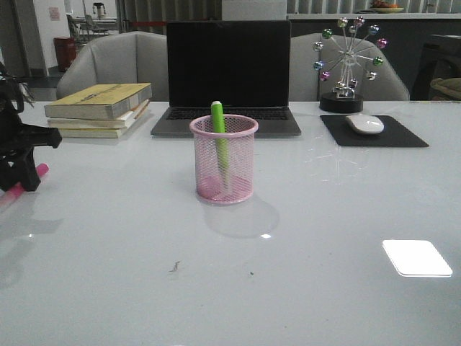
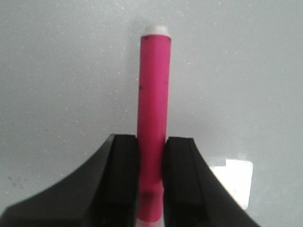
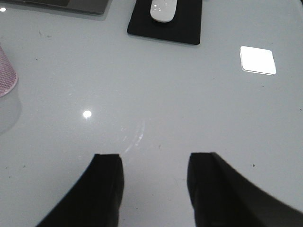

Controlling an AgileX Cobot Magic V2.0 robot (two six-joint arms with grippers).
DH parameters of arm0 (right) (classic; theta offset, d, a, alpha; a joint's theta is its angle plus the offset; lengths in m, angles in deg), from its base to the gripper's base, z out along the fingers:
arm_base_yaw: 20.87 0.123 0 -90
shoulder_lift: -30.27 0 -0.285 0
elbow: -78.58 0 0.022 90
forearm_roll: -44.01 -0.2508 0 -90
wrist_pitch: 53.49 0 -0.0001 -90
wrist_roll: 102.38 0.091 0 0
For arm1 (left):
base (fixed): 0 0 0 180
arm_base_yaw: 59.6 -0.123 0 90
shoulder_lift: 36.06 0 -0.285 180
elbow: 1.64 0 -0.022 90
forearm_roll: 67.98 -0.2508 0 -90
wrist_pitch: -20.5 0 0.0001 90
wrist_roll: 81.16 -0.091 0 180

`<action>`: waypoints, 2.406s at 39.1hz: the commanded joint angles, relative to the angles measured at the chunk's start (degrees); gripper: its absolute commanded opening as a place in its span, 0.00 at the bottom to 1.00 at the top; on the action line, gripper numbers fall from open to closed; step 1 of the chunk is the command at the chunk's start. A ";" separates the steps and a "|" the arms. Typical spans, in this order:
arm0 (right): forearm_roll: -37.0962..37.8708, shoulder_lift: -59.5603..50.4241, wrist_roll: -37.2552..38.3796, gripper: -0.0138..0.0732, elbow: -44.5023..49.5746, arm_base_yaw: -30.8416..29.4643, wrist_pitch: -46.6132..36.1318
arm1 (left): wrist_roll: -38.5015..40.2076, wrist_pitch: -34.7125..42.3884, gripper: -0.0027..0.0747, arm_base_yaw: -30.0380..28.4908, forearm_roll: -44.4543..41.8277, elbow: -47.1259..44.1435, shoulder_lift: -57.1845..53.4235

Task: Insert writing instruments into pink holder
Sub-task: 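Lower the left gripper onto the pink marker and grasp it, then lift the pink marker upright and carry it above the holder, then lower the pink marker into the holder and open the left gripper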

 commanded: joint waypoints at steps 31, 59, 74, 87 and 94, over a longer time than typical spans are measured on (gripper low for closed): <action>0.14 -0.26 -0.12 0.66 -1.63 -0.31 -3.94 | -11.82 19.22 0.16 10.51 16.92 13.85 -9.63; 0.87 -0.26 -0.12 0.66 -1.63 -0.31 -3.94 | -10.86 66.84 0.16 37.37 16.50 -2.45 -12.06; 2.74 -0.26 -0.12 0.66 -1.63 -0.31 -3.94 | -8.28 79.11 0.16 39.14 15.62 -13.25 -11.44; 2.74 -0.26 -0.12 0.66 -1.63 -0.31 -3.89 | -8.28 83.09 0.16 39.14 13.73 -14.83 -7.95; 2.74 -0.26 -0.12 0.66 -1.63 -0.31 -3.89 | -8.28 85.38 0.16 39.37 13.73 -14.83 -6.87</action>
